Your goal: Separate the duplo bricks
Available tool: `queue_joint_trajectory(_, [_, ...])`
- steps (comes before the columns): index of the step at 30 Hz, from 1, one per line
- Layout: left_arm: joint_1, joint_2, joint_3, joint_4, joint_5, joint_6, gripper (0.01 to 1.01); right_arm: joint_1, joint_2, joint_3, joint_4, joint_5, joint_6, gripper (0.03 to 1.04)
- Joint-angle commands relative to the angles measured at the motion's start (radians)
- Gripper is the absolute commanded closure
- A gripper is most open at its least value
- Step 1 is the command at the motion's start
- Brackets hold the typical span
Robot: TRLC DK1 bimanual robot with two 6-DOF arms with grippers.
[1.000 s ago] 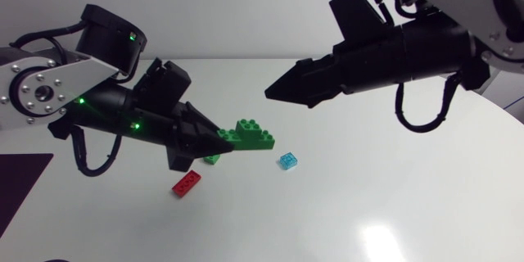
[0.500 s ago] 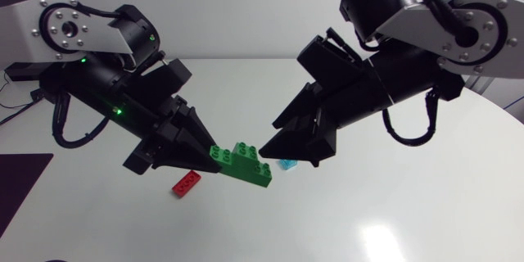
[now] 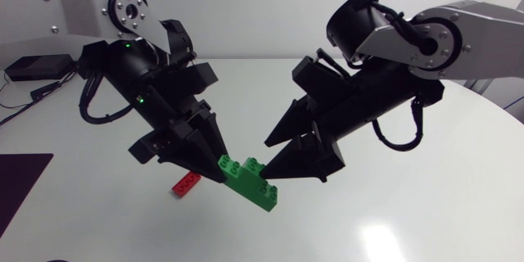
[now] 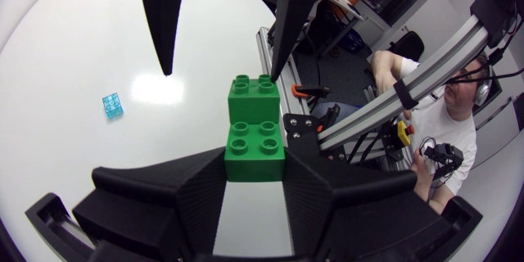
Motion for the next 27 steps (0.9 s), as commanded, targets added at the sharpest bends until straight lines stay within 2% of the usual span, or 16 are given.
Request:
queue_joint_trajectory(1, [-0.006,0.044,0.052,-0.019,0.025,0.045,0.662,-0.008,0.029,-0.012,-0.032,-0.023,-0.052,0.07])
queue_joint_trajectory(11, [-0.021,0.084,0.079,-0.024,0.025,0.043,0.662,-0.022,0.036,-0.015,-0.045,-0.075,-0.060,0.07])
queue_joint_trajectory(15, [-0.035,0.088,0.083,-0.024,0.025,0.039,0.662,-0.030,0.047,-0.024,-0.062,-0.100,-0.077,0.13])
queue_joint_trajectory(20, [-0.053,0.091,0.095,-0.024,0.025,0.028,0.662,-0.036,0.055,-0.036,-0.072,-0.120,-0.092,0.13])
queue_joint_trajectory(24, [-0.060,0.091,0.100,-0.024,0.025,0.020,0.662,-0.041,0.055,-0.042,-0.079,-0.131,-0.103,0.20])
queue_joint_trajectory(27, [-0.061,0.091,0.095,-0.024,0.023,0.019,0.664,-0.041,0.052,-0.049,-0.088,-0.147,-0.116,0.30])
